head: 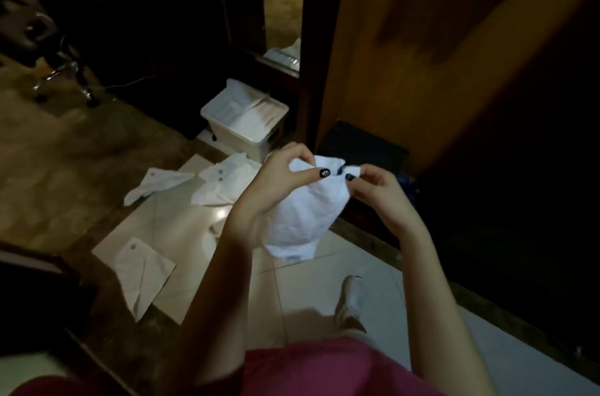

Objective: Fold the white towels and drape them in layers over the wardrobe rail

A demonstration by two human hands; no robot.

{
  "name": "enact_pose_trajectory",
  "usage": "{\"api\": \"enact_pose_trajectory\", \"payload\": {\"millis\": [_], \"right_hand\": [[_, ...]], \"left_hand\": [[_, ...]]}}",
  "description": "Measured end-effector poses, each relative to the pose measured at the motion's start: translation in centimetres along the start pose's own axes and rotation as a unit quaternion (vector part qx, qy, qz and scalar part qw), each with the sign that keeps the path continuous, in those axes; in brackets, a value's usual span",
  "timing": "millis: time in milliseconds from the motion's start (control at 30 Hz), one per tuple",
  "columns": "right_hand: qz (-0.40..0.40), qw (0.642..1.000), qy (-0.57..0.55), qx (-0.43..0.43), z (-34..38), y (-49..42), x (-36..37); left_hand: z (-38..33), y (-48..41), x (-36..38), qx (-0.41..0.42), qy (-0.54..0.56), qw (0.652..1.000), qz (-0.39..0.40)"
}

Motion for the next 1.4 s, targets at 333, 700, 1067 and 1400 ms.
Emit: {"api": "enact_pose_trajectory", "payload": {"millis": [333, 700, 1067, 1400], "right_hand": [[0.012, 0.998, -0.053, -0.027, 2.0, 1.4, -2.5], [-0.149, 0.983, 0.082, -0.066, 5.0, 0.6, -7.2], [-0.284, 0.952, 0.021, -0.116, 6.4, 2.8, -8.7], [-0.159, 0.982, 0.003, -0.101, 7.1, 2.6, -8.1]], "left_hand": [[-2.8, -1.4, 0.4, 0.041, 0.078, 0.996, -0.002], [-4.5, -4.3, 0.6, 0.048, -0.013, 0.992, -0.115], [-5.0, -4.8, 1.5, 0.121, -0.123, 0.983, -0.064], [-4.8, -6.0, 1.3, 0.072, -0.125, 0.988, -0.057]]}}
Point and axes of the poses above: each hand's wrist, its own y-axis away from the middle knuckle, its own x-axis out of the palm, z = x × y, the point moved 6 cm from there along -y, towards the middle knuckle, and after that the axes turned 1 degree about z, right-handed, at the moved point
